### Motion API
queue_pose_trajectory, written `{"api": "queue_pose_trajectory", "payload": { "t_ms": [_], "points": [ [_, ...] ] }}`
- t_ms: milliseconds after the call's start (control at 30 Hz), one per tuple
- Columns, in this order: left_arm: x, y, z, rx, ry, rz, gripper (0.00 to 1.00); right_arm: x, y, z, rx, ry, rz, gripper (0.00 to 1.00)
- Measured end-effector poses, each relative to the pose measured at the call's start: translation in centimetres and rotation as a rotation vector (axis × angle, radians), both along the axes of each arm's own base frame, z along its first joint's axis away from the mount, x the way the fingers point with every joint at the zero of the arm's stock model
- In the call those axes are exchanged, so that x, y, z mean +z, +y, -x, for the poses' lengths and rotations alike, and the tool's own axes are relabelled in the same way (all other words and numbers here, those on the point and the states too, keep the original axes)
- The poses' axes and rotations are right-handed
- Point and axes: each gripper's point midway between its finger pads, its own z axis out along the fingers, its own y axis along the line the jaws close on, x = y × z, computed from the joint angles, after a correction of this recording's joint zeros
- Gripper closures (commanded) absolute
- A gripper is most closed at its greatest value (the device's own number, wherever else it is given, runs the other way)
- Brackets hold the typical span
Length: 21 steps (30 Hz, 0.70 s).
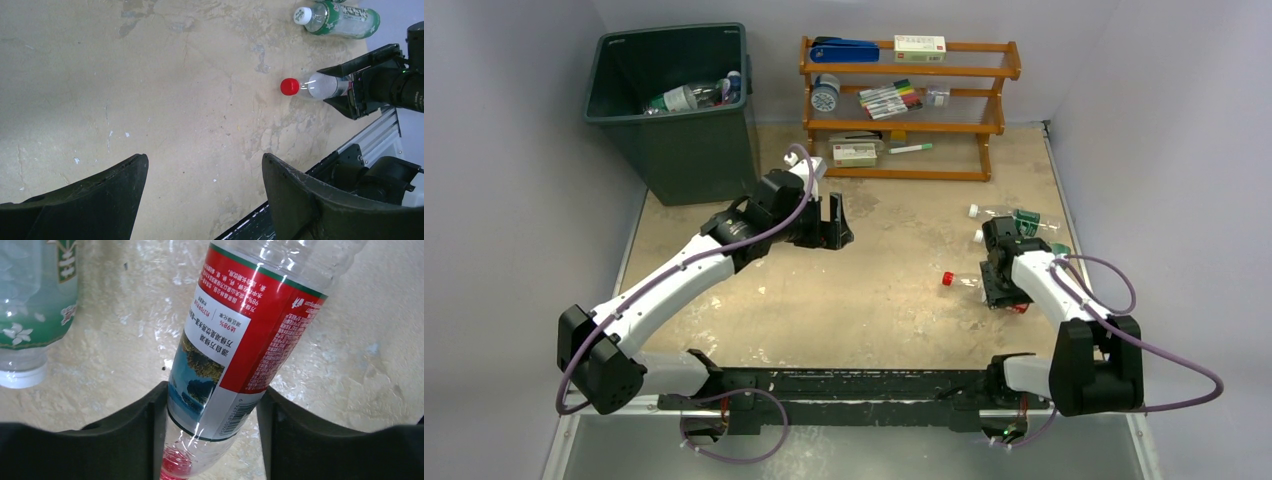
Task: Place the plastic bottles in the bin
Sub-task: Pick up the plastic bottle at the center of the board.
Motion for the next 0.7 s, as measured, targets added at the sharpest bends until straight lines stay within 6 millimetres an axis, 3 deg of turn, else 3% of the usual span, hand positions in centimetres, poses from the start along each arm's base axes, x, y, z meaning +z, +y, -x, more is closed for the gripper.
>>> {"api": "queue_pose_trajectory", "payload": {
  "t_ms": [133,233,467,700],
  "points": [
    [-0.7,-0.1,0.4,-0.014,0.019,-0.002,0.17,0.2,0.2,-1.0,0.069,-0.028,0.004,0.7],
    [-0.9,-0.3,0.7,-0.03,0.029,0.006,0.17,0.6,0.3,-1.8,0.127,-0.065,0.007,0.77],
    [-1.1,-0.5,2.0,-0.071,0.052,0.035,0.17,2.8,1.6,-2.5,0.315,-0.218,-0.011,0.79],
    [0.8,-0.8,3.1,-0.102,0.035,0.108,0.14,7.2,3.7,-3.4,0.518,-0.419,-0.029,0.78]
  ]
}}
